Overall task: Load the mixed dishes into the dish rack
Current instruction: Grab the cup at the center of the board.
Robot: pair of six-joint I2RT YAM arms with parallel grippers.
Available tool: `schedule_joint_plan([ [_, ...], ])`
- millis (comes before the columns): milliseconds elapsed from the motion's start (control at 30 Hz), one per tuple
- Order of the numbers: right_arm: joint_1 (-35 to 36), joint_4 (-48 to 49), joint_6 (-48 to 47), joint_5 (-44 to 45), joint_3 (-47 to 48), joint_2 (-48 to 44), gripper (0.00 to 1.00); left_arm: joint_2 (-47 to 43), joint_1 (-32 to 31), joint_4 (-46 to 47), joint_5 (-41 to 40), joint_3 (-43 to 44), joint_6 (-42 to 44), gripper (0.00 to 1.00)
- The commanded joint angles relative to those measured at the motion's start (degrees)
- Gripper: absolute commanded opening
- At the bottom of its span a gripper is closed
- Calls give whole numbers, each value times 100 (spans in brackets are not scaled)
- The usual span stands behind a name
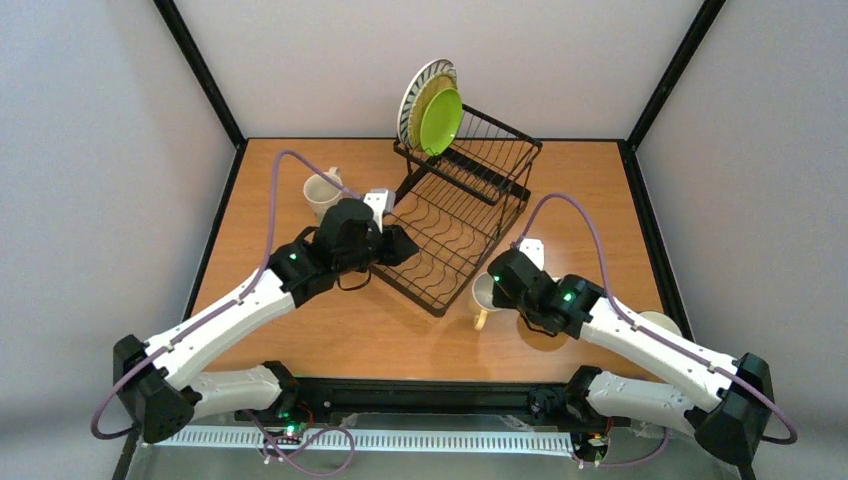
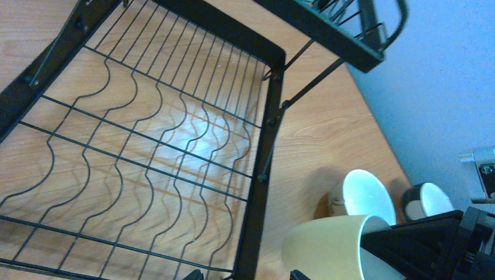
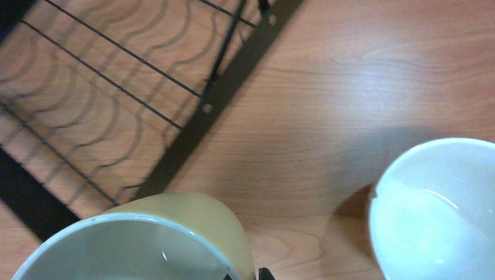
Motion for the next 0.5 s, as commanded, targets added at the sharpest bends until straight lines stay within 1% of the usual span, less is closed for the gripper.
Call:
schedule_joint_plan([
  [0,379,-79,312,342,718,-94,2,-417,-50,10,399,-62,-374,84],
  [100,613,-103,344,575,1085,-17,2,-675,-50,13,490,-135,-539,86],
  [200,633,177,255,604,1324,-59,2,-907,-51,53,591,-183,-730,88],
  [333,633,816,60,591,1558,-102,2,-1253,-51,221,714,-329,-1045,91],
  [467,633,1457,-140,413,1748,-6,2,-1639,-51,698,966,-630,-1496,94],
])
